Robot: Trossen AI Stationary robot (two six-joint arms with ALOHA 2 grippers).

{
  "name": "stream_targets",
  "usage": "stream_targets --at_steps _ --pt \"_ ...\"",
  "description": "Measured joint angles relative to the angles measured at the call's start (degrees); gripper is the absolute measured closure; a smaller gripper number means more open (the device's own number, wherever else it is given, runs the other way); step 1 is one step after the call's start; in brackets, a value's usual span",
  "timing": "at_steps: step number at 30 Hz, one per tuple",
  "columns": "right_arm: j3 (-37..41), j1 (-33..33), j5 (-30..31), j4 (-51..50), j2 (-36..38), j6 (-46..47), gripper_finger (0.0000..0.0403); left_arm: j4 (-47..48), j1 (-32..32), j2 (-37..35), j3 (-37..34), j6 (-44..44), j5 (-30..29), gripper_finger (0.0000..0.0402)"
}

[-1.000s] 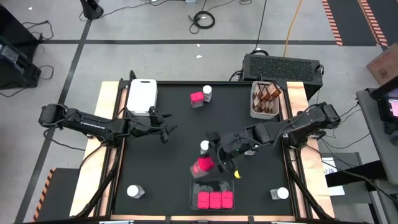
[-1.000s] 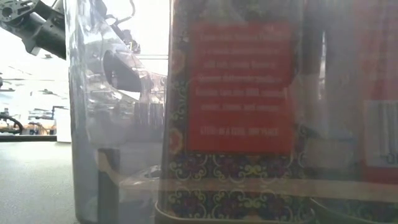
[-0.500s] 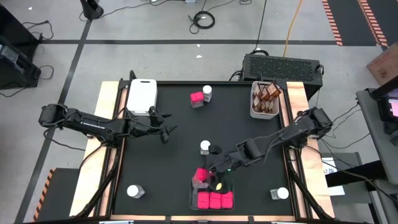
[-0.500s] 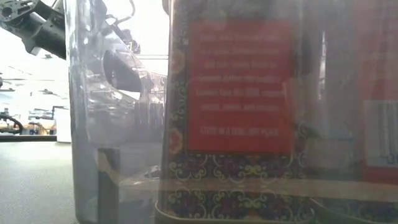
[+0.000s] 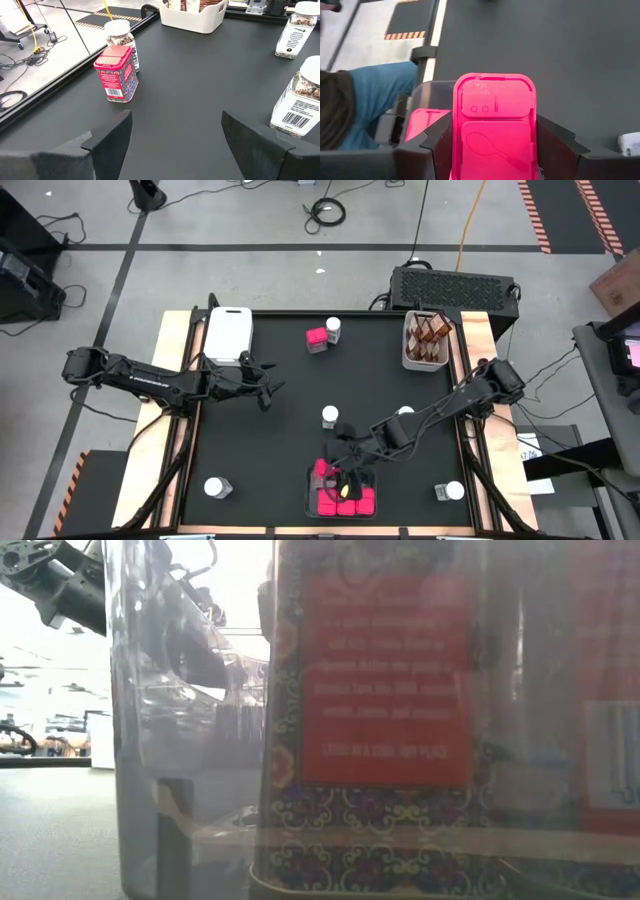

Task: Sort spices by type
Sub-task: Put the red seasoning can into the black bin

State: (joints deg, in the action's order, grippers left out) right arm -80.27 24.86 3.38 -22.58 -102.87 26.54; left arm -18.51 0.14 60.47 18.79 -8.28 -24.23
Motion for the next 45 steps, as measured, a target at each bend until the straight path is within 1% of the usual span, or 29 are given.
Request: stream_targets --at_steps 9,14,22,25,35,42,45 --pt "0.0 0.0 0.1 -0.2 -0.2 -0.7 0.0190 0.0 0.0 0.0 0.0 -0.3 0.0 0.0091" --pt "0.0 0.2 1.2 0.4 -3.0 -0.6 0.0190 0.0 0.0 0.0 0.0 0.0 0.0 0.0091" --pt "0.0 0.2 1.0 1.7 -6.7 -0.3 0.0189 0.1 0.0 0.0 0.0 0.0 0.0 0.0091" --pt "0.0 0.2 0.8 1.6 -7.1 -0.2 0.0181 0.1 0.0 0.0 0.0 0.0 0.0 0.0091" --pt "0.0 0.1 0.8 1.8 -7.1 -0.2 0.0128 0.1 0.0 0.0 0.0 0.0 0.2 0.0091" --pt "-0.1 -0.2 0.9 5.0 -6.0 -2.0 0.0121 0.1 0.0 0.0 0.0 0.0 0.2 0.0091" --pt "-2.2 -0.5 1.0 3.2 -4.1 -4.0 0.0124 0.1 0.0 0.0 0.0 0.0 0.3 0.0091"
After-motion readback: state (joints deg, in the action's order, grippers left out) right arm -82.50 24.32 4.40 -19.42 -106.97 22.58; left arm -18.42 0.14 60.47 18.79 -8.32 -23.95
